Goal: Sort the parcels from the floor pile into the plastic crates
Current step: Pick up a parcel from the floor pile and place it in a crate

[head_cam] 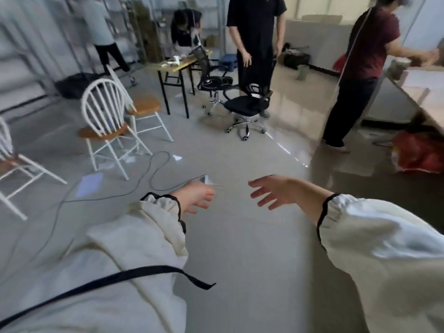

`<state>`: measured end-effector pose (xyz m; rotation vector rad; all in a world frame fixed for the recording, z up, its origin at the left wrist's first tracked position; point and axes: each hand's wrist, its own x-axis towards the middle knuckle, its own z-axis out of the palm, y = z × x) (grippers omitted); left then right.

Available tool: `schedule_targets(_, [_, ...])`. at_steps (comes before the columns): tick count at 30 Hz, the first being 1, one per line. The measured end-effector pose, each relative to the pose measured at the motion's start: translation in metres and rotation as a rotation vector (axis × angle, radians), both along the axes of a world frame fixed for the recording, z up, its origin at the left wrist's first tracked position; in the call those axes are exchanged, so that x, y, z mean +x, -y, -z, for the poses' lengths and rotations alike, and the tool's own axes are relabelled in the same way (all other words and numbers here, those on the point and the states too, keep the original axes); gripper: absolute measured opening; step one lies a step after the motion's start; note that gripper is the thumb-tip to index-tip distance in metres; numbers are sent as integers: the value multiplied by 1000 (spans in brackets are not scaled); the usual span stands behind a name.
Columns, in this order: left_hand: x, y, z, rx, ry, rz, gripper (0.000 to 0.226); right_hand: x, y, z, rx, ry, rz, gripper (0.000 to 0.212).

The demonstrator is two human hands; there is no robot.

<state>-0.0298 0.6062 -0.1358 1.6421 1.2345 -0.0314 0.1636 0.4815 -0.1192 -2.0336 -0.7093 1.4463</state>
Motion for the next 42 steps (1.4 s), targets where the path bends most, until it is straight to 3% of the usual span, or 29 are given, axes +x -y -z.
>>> schedule_targets(6, [-158,-67,16,-56,30,-384,19,-118,-132,27,-60,-49,-291,49])
schedule_targets(13, [-274,-87,55,-216,85,-765,14,-229,-244,68,-121,-64,-623,27])
schedule_targets(20, [-291,-110,95,-351,57,-1006,21,-261,-315,114,-246,-59,-864,30])
schedule_targets(26, [-272,-133,145,-349,-40,-1106,13,-255,-351,161,-317,-27,-857,29])
schedule_targets(29, [-261,-148,179,-385,-10,-1104,30,-252,-360,195,-359,-24,-826,32])
schedule_targets(36, [-240,-204,321,-327,48,-1052,12,-238,-390,332,-340,-85,-657,26])
schedule_targets(40, [-227,-230,467,-159,-88,-883,17,-233,-411,462,-327,-156,-549,24])
schedule_targets(42, [-225,-243,550,-118,-110,-837,35,-232,-420,530,-316,-174,-510,25])
